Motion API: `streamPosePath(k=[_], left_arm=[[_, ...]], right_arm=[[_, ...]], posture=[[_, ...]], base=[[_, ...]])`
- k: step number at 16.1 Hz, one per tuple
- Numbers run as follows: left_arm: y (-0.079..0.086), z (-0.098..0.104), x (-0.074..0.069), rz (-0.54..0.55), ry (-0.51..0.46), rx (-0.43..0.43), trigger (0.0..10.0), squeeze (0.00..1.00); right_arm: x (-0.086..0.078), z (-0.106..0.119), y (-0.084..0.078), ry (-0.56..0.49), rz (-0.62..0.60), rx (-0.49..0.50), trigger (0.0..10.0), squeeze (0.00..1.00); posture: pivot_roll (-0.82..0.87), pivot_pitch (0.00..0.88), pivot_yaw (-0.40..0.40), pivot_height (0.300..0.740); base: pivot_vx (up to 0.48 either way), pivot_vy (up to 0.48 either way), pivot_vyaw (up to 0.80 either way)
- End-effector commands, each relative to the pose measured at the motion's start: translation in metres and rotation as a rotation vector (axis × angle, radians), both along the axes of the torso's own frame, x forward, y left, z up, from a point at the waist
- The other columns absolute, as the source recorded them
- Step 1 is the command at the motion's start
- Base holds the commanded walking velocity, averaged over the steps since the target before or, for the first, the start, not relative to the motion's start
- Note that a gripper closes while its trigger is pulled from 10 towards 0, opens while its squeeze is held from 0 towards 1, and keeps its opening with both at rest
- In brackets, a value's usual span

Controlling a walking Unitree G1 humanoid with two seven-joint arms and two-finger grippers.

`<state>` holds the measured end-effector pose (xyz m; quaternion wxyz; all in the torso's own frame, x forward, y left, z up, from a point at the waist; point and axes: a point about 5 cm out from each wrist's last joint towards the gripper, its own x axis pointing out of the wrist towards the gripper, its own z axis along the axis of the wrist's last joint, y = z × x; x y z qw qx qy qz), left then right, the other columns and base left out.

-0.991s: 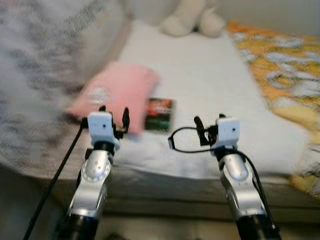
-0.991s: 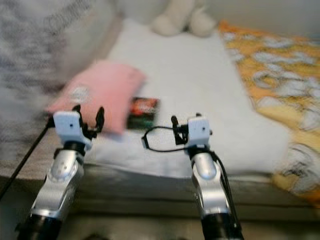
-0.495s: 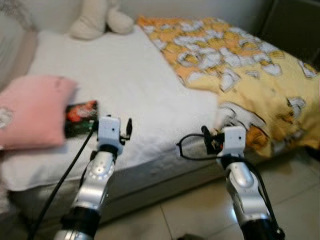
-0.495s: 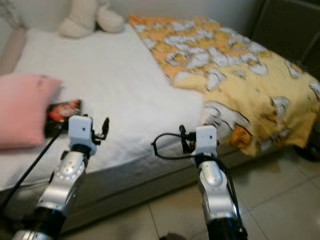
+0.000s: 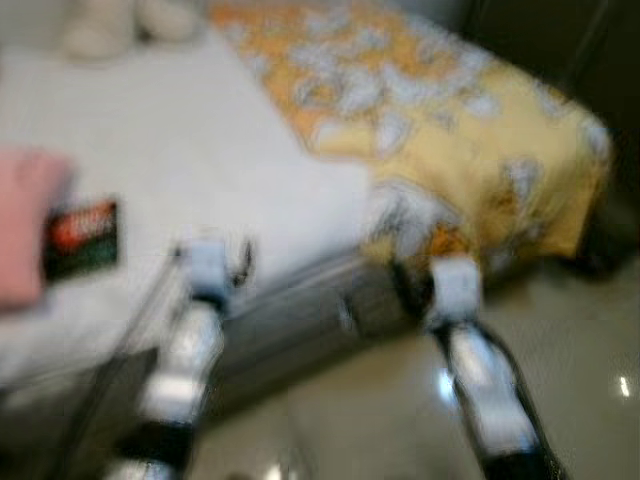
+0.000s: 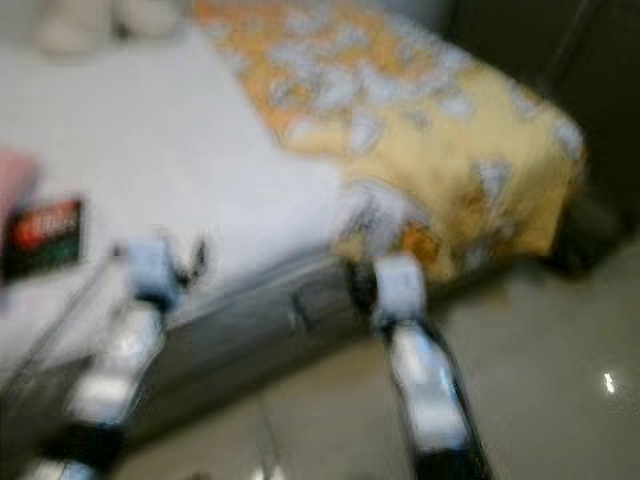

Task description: Clean up the room

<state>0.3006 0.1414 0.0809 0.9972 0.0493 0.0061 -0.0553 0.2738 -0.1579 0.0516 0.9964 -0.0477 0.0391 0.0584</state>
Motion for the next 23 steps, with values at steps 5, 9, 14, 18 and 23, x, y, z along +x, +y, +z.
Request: streamPosePath(k=[5,9,14,18,23], left_arm=[[0.008,0.005,0.009,0.029,-0.009,0.061,10.0,0.00],[0.008,-0.001,0.012,0.047,0.022,0.075,10.0,0.00],[0.015,-0.004,0.017,0.103,0.051,0.090,10.0,0.00],[0.011,-0.002,0.020,0.076,0.043,0.103,10.0,0.00],[0.020,-0.012,0.021,0.132,0.090,0.121,10.0,0.00]], right_arm=[[0.005,0.007,0.010,-0.042,0.029,0.011,10.0,0.00],[0.004,0.007,0.010,-0.041,0.039,0.009,10.0,0.00],[0.002,0.009,0.014,-0.050,0.073,-0.002,10.0,0.00],[0.000,0.007,0.009,-0.040,0.044,0.008,10.0,0.00],[-0.010,0.002,0.004,-0.019,0.049,0.001,10.0,0.00]], posture=[[-0.03,0.000,0.001,0.740],[-0.04,0.000,0.002,0.740],[-0.04,0.000,0.000,0.740],[-0.05,0.000,0.000,0.740],[-0.07,0.000,0.005,0.740]], base=[[0.378,-0.238,0.00],[0.438,0.000,0.00],[0.473,0.000,0.00],[0.472,0.000,0.36],[0.480,0.000,0.00]])
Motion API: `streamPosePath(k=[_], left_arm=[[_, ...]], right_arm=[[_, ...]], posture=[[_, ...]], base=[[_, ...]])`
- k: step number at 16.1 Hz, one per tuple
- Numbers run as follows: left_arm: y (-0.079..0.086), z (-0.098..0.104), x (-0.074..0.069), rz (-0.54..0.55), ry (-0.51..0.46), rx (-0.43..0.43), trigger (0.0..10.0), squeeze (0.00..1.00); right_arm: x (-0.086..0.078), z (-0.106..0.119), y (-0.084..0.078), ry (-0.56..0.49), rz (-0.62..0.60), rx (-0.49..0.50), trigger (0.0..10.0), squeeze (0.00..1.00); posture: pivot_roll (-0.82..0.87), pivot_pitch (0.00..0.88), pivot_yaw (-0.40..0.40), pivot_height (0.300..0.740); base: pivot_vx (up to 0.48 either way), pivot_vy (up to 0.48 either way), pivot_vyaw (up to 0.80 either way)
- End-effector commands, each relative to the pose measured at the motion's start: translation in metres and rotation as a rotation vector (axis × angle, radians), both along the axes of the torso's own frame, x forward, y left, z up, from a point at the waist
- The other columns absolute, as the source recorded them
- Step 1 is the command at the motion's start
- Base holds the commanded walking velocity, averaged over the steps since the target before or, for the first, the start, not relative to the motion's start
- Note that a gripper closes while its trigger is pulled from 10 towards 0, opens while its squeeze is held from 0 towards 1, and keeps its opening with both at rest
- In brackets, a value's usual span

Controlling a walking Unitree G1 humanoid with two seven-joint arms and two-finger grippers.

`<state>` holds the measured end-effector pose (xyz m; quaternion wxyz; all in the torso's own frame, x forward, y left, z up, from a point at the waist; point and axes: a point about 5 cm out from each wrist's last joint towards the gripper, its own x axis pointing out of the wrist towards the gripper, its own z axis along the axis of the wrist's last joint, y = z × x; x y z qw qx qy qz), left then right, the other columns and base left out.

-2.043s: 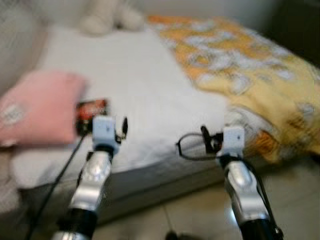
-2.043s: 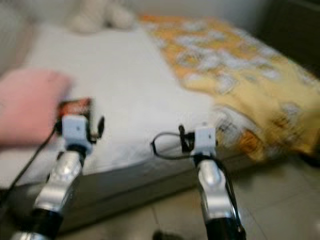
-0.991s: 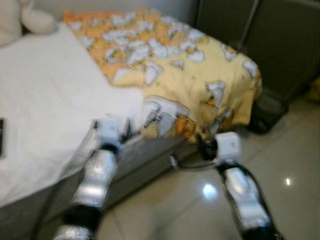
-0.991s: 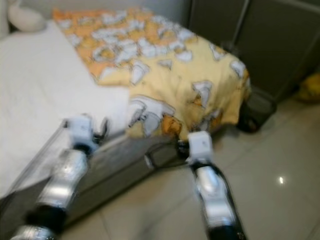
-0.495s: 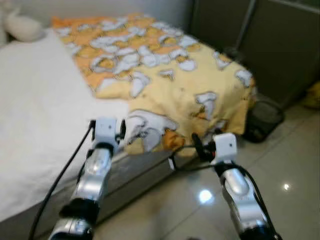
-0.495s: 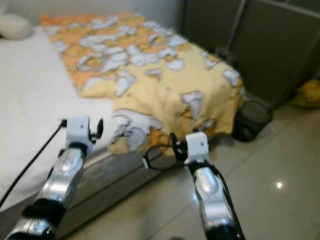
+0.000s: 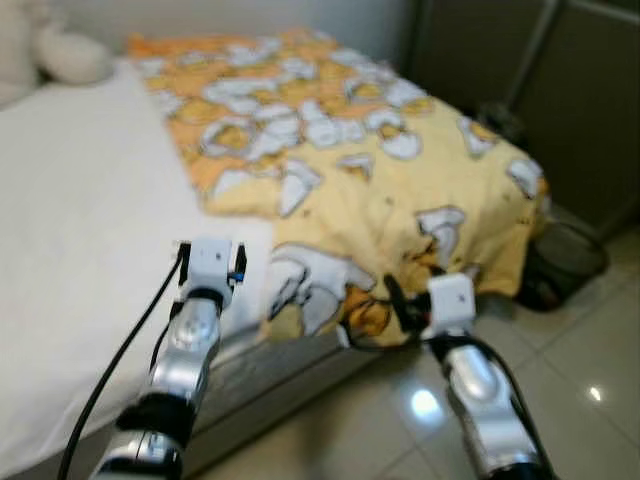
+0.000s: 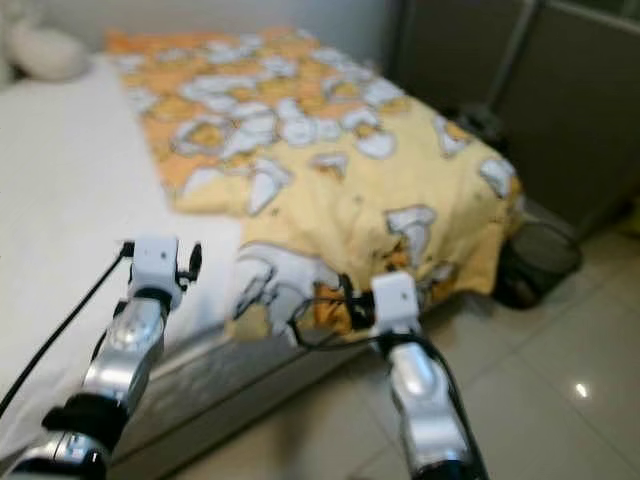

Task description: Clean up the room

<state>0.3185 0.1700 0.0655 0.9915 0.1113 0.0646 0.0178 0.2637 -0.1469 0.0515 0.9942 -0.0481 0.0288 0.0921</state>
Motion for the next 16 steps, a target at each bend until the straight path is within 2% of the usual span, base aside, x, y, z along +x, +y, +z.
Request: streamPosePath(k=[1,2,3,4,5,7,10,12,16], left_arm=[[-0.008,0.002,0.004,-0.016,-0.010,-0.022,10.0,0.00],[-0.006,0.000,0.006,-0.027,0.013,-0.021,10.0,0.00],[-0.005,0.000,0.007,-0.033,0.016,-0.021,10.0,0.00],[-0.007,-0.007,0.010,-0.060,0.063,-0.041,10.0,0.00],[-0.020,-0.023,0.011,-0.106,0.192,-0.050,10.0,0.00],[-0.032,-0.031,0.011,-0.142,0.276,-0.044,10.0,0.00],[-0.041,-0.023,0.019,-0.128,0.258,-0.071,10.0,0.00],[-0.043,-0.022,0.020,-0.105,0.249,-0.079,10.0,0.00],[-0.032,-0.014,0.026,-0.024,0.191,-0.044,10.0,0.00]], right_arm=[[-0.002,0.002,-0.008,0.003,-0.018,-0.003,10.0,0.00],[-0.015,-0.004,-0.014,0.033,0.008,-0.019,10.0,0.00],[-0.021,-0.008,-0.017,0.054,0.019,-0.027,10.0,0.00],[-0.033,-0.018,-0.023,0.104,0.036,-0.056,10.0,0.00],[-0.049,-0.032,-0.033,0.185,0.027,-0.069,10.0,0.00],[-0.065,-0.040,-0.043,0.238,-0.002,-0.074,10.0,0.00],[-0.087,-0.030,-0.046,0.246,0.000,-0.080,10.0,0.00],[-0.103,-0.024,-0.045,0.254,0.016,-0.088,10.0,0.00],[-0.138,-0.007,-0.037,0.281,0.105,-0.098,10.0,0.00]], posture=[[-0.07,0.000,0.006,0.740],[-0.07,0.000,0.000,0.740],[-0.07,0.000,-0.002,0.740],[-0.07,0.008,0.000,0.740],[-0.09,0.028,-0.013,0.740],[-0.13,0.057,-0.019,0.740],[-0.19,0.129,-0.036,0.740],[-0.22,0.180,-0.049,0.740],[-0.28,0.288,-0.087,0.740]], base=[[0.000,0.000,0.00],[0.000,0.000,0.00],[0.000,0.000,0.00],[0.000,0.000,0.00],[0.000,0.000,0.00],[0.000,0.000,0.00],[0.000,0.000,0.00],[0.000,0.000,0.00],[0.000,0.000,0.00]])
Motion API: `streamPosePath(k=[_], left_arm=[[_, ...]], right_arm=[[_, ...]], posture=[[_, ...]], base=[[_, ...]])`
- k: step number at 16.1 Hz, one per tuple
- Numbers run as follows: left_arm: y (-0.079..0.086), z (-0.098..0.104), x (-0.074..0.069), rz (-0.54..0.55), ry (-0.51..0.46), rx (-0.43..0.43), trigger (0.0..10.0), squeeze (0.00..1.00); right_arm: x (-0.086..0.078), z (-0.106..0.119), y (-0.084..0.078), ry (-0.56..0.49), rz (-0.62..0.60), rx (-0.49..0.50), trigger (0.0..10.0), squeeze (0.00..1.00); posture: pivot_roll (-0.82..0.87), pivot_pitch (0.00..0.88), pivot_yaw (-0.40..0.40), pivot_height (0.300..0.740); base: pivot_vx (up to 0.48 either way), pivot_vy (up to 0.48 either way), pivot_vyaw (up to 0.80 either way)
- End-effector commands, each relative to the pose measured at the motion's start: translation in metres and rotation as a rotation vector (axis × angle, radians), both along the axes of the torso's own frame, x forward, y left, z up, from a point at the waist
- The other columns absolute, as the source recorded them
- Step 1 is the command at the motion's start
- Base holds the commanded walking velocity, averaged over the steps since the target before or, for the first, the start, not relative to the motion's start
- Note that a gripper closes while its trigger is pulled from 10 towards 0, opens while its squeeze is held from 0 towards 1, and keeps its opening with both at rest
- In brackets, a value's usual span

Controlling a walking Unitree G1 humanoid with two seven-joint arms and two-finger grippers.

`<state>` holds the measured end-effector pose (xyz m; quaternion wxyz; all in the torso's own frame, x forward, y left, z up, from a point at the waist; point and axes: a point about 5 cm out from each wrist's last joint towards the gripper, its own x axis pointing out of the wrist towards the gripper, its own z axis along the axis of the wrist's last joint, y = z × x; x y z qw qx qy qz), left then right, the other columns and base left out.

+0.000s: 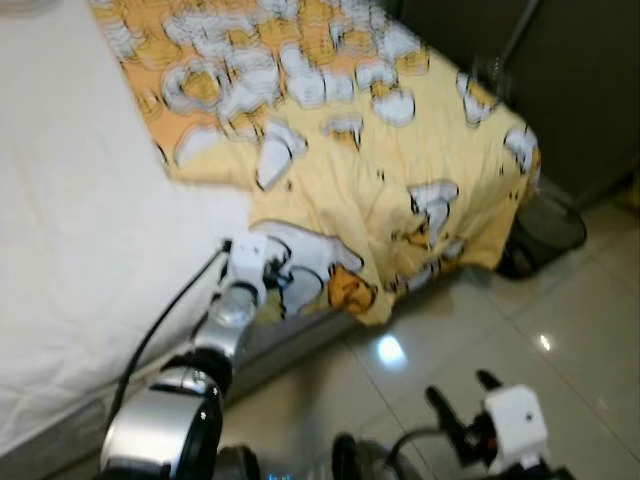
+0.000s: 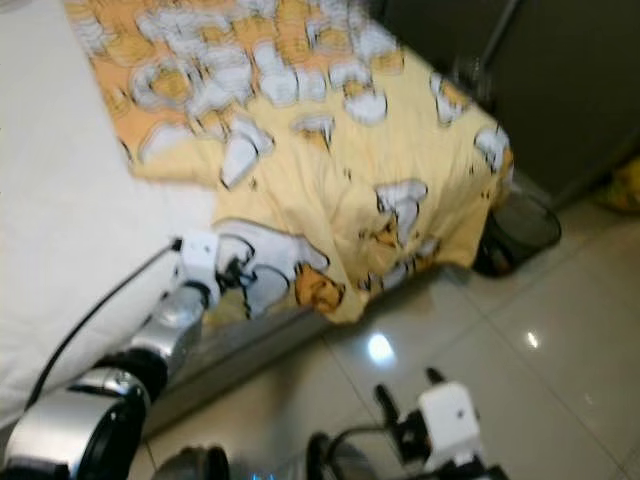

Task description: Clean up the room

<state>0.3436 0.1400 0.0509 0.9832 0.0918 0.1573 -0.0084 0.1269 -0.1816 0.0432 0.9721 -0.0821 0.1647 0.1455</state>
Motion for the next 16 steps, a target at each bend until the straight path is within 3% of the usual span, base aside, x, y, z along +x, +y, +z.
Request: streamPosePath(k=[1,3,4,8,10,16], left_arm=[[-0.002,0.000,0.000,0.009,0.004,0.002,10.0,0.00],[0.011,-0.003,-0.002,0.070,0.005,0.135,10.0,0.00],[0.013,-0.003,-0.002,0.082,0.008,0.142,10.0,0.00],[0.005,-0.008,-0.004,0.075,0.038,0.048,10.0,0.00],[-0.003,-0.010,-0.005,0.037,0.074,0.015,0.0,0.00],[-0.004,-0.013,-0.006,-0.017,0.106,0.002,0.0,0.00]], right_arm=[[-0.005,0.003,-0.001,0.020,0.012,-0.005,10.0,0.00],[-0.014,0.009,-0.001,0.044,0.023,-0.013,10.0,0.00],[-0.015,0.009,-0.001,0.046,0.023,-0.014,10.0,0.00],[-0.018,0.011,-0.001,0.072,0.030,-0.022,10.0,0.00],[-0.017,0.011,0.000,0.085,0.035,-0.024,10.0,0.00],[-0.011,0.010,-0.003,0.101,0.016,-0.025,10.0,0.00]], posture=[[-0.29,0.300,-0.090,0.740],[-0.30,0.318,-0.101,0.740],[-0.30,0.318,-0.102,0.740],[-0.30,0.324,-0.109,0.740],[-0.30,0.324,-0.109,0.740],[-0.29,0.329,-0.103,0.740]], base=[[0.000,0.000,0.00],[0.000,0.000,0.00],[0.000,0.000,0.00],[0.000,0.000,0.00],[0.000,0.000,0.00],[0.000,0.000,0.00]])
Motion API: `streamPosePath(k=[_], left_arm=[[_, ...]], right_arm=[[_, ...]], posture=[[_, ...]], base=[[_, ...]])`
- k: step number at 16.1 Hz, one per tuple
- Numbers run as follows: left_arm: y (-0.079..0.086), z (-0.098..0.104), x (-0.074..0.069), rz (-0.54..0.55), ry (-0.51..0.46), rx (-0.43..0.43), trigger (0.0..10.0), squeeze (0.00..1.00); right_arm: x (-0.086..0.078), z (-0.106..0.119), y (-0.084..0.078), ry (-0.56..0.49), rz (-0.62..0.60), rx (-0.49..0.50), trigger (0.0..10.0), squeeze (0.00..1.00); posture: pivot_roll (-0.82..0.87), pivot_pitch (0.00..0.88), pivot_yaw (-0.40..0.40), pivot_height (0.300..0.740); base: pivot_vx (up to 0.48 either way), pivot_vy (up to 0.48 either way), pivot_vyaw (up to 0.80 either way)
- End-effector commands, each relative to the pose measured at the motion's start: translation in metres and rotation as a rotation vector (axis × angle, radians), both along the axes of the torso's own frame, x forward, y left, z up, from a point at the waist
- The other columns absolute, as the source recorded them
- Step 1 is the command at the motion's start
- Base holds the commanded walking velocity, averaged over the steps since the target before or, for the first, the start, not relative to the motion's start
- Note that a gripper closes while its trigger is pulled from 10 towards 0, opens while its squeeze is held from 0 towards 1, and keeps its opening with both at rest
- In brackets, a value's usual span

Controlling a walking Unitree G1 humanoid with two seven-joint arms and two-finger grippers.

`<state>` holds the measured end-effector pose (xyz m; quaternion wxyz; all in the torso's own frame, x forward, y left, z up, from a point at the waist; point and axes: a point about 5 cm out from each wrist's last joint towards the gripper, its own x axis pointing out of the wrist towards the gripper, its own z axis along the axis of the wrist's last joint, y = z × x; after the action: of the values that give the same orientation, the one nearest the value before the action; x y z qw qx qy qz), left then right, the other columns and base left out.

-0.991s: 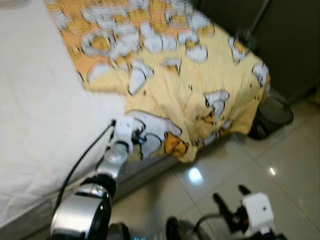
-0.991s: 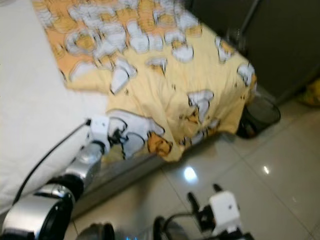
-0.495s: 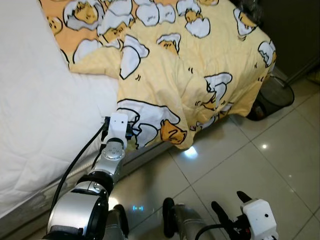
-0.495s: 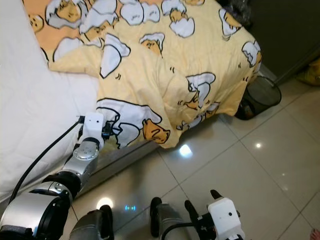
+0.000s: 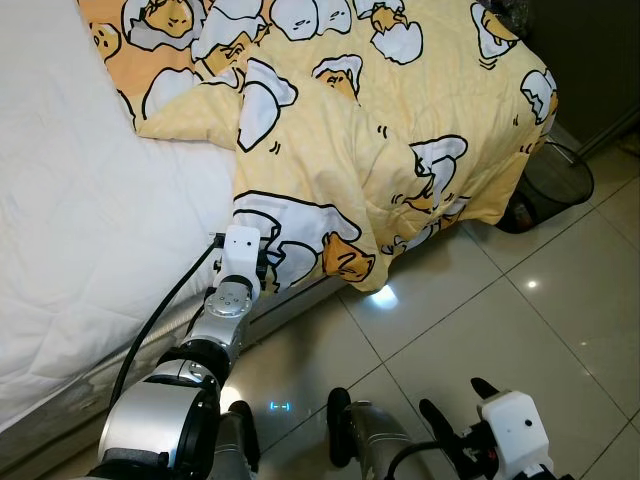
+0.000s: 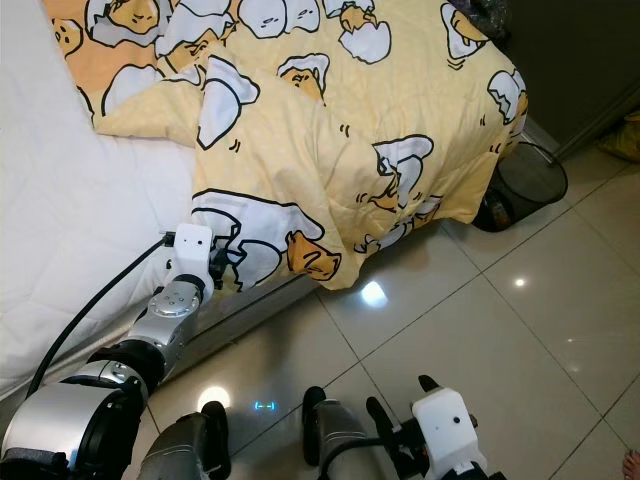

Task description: Clean up the room

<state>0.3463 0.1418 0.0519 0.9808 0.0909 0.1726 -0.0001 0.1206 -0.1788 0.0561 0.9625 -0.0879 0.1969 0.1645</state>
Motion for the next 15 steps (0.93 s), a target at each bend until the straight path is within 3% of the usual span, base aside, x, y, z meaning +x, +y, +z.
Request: streamPosePath(k=[1,7,15], left_arm=[[-0.006,-0.014,-0.009,-0.038,0.078,-0.003,0.0,0.00],[-0.002,-0.008,-0.006,-0.038,0.033,0.032,0.0,0.00],[-0.022,-0.009,-0.007,-0.182,0.032,0.055,0.0,0.00]], right_arm=[[-0.004,-0.003,-0.006,0.033,-0.020,-0.009,10.0,0.00],[-0.003,-0.003,-0.002,0.030,-0.012,-0.004,10.0,0.00],[0.008,-0.006,0.003,0.016,0.002,0.011,10.0,0.00]], posture=[[-0.29,0.329,-0.103,0.740],[-0.29,0.313,-0.100,0.740],[-0.25,0.288,-0.094,0.740]], base=[[0.000,0.000,0.00],[0.000,0.000,0.00],[0.000,0.000,0.00]])
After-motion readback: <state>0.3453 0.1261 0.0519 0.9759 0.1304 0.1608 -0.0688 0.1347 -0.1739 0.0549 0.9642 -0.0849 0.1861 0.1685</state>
